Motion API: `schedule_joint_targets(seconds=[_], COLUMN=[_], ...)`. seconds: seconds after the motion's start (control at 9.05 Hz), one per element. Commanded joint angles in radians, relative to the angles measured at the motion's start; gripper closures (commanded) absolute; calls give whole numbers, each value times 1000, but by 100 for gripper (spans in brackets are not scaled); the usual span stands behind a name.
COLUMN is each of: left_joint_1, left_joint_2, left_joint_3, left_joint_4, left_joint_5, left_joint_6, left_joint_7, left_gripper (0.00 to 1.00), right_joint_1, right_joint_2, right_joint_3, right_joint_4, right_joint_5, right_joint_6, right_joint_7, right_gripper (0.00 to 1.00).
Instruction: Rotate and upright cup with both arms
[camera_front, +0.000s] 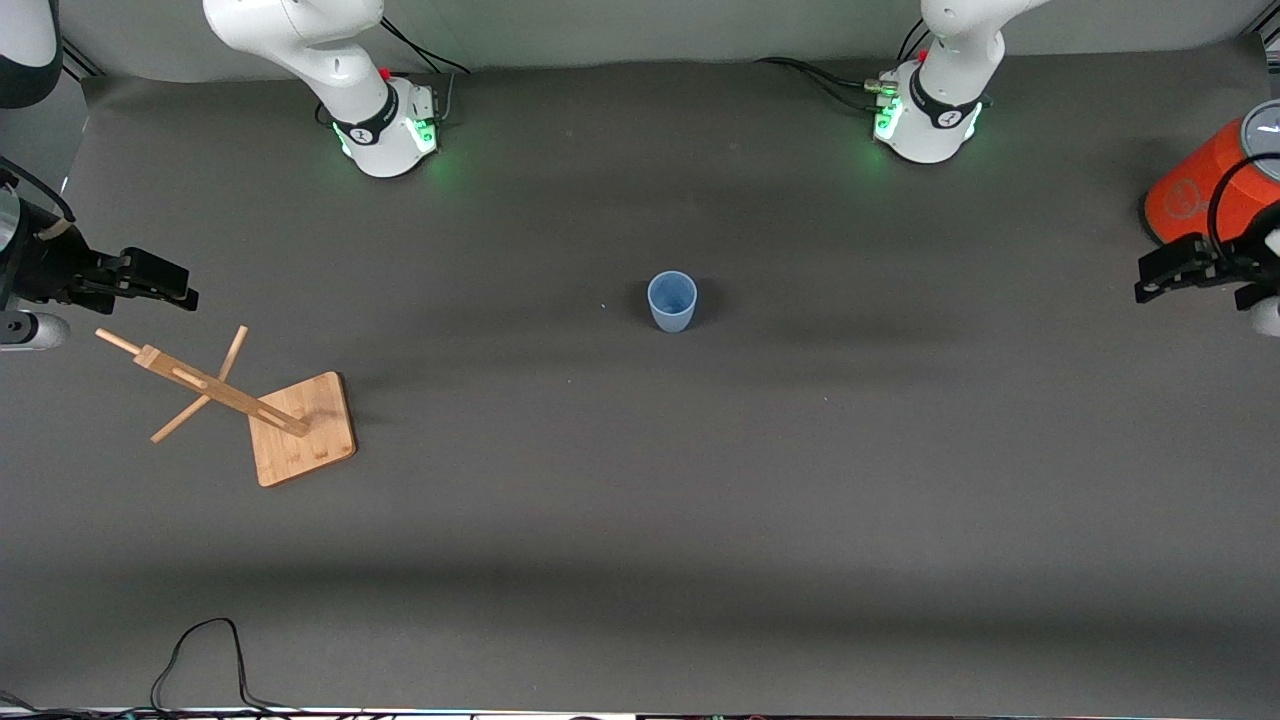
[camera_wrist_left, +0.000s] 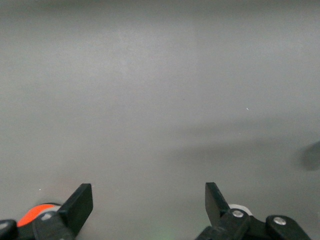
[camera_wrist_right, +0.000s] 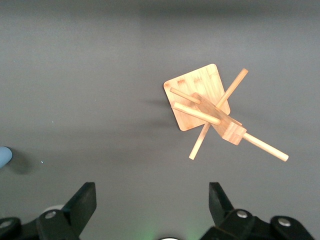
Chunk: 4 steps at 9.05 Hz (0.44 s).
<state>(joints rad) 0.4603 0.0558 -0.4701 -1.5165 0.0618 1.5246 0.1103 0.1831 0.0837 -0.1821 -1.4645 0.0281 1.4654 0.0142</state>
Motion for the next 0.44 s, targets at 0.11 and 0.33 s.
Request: schedule_joint_targets(seconds=[0.11, 0.33], left_joint_1=[3, 1], left_joint_2=[-50, -50], left_joint_3=[8, 10], left_joint_4=[-103, -105], left_joint_5=[-13, -13], left_joint_6=[69, 71], left_joint_7=[22, 20], left_gripper=[0, 0], right_joint_1=[2, 2], right_joint_2=[-4, -4], right_joint_3=[-5, -5], right_joint_4=[16, 16], right_joint_5=[-5, -5], right_joint_6=[-19, -19], right_joint_7=[-17, -19], right_gripper=[0, 0])
